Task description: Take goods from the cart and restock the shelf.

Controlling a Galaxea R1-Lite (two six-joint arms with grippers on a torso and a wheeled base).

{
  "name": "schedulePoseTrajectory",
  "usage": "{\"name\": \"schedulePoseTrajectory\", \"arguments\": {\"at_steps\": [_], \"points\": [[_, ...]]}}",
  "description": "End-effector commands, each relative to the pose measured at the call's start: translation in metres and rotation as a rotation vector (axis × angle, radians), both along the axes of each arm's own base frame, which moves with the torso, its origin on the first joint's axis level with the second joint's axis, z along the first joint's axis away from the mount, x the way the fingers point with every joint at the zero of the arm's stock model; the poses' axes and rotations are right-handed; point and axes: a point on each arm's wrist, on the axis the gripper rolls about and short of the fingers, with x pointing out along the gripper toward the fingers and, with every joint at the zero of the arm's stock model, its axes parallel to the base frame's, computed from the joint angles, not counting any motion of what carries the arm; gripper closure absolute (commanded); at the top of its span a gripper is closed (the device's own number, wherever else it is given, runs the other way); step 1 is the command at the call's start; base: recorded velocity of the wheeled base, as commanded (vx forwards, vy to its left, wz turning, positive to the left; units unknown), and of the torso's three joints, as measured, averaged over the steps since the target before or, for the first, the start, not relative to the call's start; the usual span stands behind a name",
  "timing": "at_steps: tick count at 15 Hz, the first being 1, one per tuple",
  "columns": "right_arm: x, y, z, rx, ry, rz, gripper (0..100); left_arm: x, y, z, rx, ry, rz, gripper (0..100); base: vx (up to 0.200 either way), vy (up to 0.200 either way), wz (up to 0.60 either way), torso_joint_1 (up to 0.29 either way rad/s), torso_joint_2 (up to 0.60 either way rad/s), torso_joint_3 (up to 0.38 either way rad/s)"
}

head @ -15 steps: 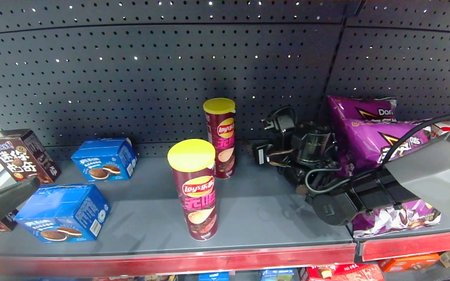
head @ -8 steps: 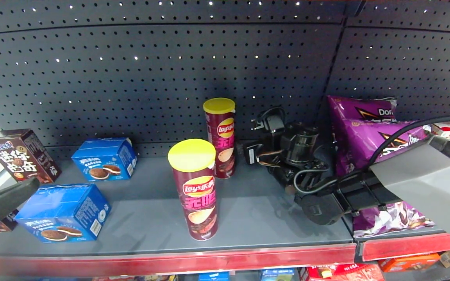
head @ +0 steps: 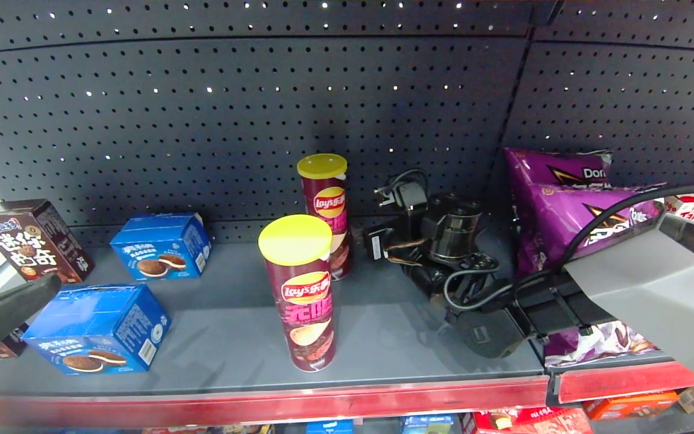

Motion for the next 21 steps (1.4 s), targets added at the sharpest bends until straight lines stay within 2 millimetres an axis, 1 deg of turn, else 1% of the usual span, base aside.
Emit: {"name": "schedulePoseTrajectory", "arguments": {"at_steps": [1, 2, 3, 5, 6, 7, 8, 9, 10, 11, 12, 13, 14, 15, 16, 17, 18, 21], "points": [[-0.002, -0.001, 0.005, 0.005, -0.008, -0.001, 0, 0.0, 0.0, 0.0, 0.0, 0.001, 0.001, 0, 0.0, 0.0, 0.0, 0.0, 0.0, 0.0], [-0.001, -0.003, 0.007, 0.009, -0.012, -0.007, 0, 0.0, 0.0, -0.001, 0.0, 0.003, 0.001, 0, 0.0, 0.0, 0.0, 0.0, 0.0, 0.0], [-0.002, -0.01, 0.016, 0.023, -0.029, -0.019, 0, 0.0, 0.0, -0.002, 0.001, 0.007, 0.001, 0, 0.0, 0.0, 0.0, 0.0, 0.0, 0.0], [-0.015, -0.023, 0.035, 0.037, -0.045, -0.022, 0, 0.0, 0.0, -0.006, 0.001, 0.018, 0.0, 0, 0.0, 0.0, 0.0, 0.0, 0.0, 0.0], [-0.015, -0.023, 0.035, 0.037, -0.045, -0.022, 0, 0.0, 0.0, -0.006, 0.001, 0.018, 0.0, 0, 0.0, 0.0, 0.0, 0.0, 0.0, 0.0], [-0.036, -0.042, 0.054, 0.031, -0.055, -0.029, 0, -0.001, 0.0, -0.009, 0.002, 0.026, -0.002, 0, 0.0, 0.0, 0.0, 0.0, 0.0, 0.0], [-0.038, -0.06, 0.054, -0.001, -0.031, -0.062, 0, -0.001, -0.001, -0.013, 0.003, 0.039, -0.013, 0, 0.0, 0.0, 0.0, 0.0, 0.0, 0.0], [-0.039, -0.063, 0.054, -0.005, -0.03, -0.065, 0, -0.001, -0.001, -0.013, 0.005, 0.042, -0.016, 0, 0.0, 0.0, 0.0, 0.0, 0.0, 0.0], [-0.038, -0.086, 0.059, -0.013, -0.028, -0.105, 0, -0.001, -0.002, -0.021, 0.006, 0.065, -0.031, 0, 0.0, 0.0, 0.0, 0.0, 0.0, 0.0], [-0.032, -0.093, 0.059, -0.014, -0.03, -0.127, 0, -0.001, -0.002, -0.022, 0.006, 0.067, -0.031, 0, 0.0, 0.0, 0.0, 0.0, 0.0, 0.0], [-0.029, -0.095, 0.062, -0.007, -0.038, -0.133, 0, -0.001, -0.002, -0.022, 0.007, 0.068, -0.031, 0, 0.0, 0.0, 0.0, 0.0, 0.0, 0.0], [-0.026, -0.092, 0.067, 0.008, -0.054, -0.128, 0, -0.002, -0.002, -0.023, 0.007, 0.068, -0.03, 0, 0.0, 0.0, 0.0, 0.0, 0.0, 0.0], [-0.026, -0.092, 0.067, 0.008, -0.054, -0.128, 0, -0.002, -0.002, -0.023, 0.007, 0.068, -0.03, 0, 0.0, 0.0, 0.0, 0.0, 0.0, 0.0], [-0.025, -0.085, 0.073, 0.065, -0.064, -0.107, 0, -0.003, -0.002, -0.027, 0.008, 0.077, -0.03, 0, 0.0, 0.0, 0.0, 0.0, 0.0, 0.0], [-0.03, -0.082, 0.076, 0.106, -0.062, -0.093, 0, -0.004, -0.002, -0.028, 0.008, 0.079, -0.03, 0, 0.0, 0.0, 0.0, 0.0, 0.0, 0.0], [-0.031, -0.081, 0.077, 0.112, -0.061, -0.09, 0, -0.004, -0.002, -0.028, 0.008, 0.077, -0.03, 0, 0.0, 0.0, 0.0, 0.0, 0.0, 0.0], [-0.037, -0.085, 0.089, 0.164, -0.077, -0.082, 0, -0.006, -0.002, -0.03, 0.008, 0.081, -0.03, 0, 0.0, 0.0, 0.0, 0.0, 0.0, 0.0], [-0.046, -0.091, 0.104, 0.233, -0.1, -0.071, 0, -0.005, -0.002, -0.034, 0.009, 0.091, -0.031, 0, 0.0, 0.0, 0.0, 0.0, 0.0, 0.0]]}}
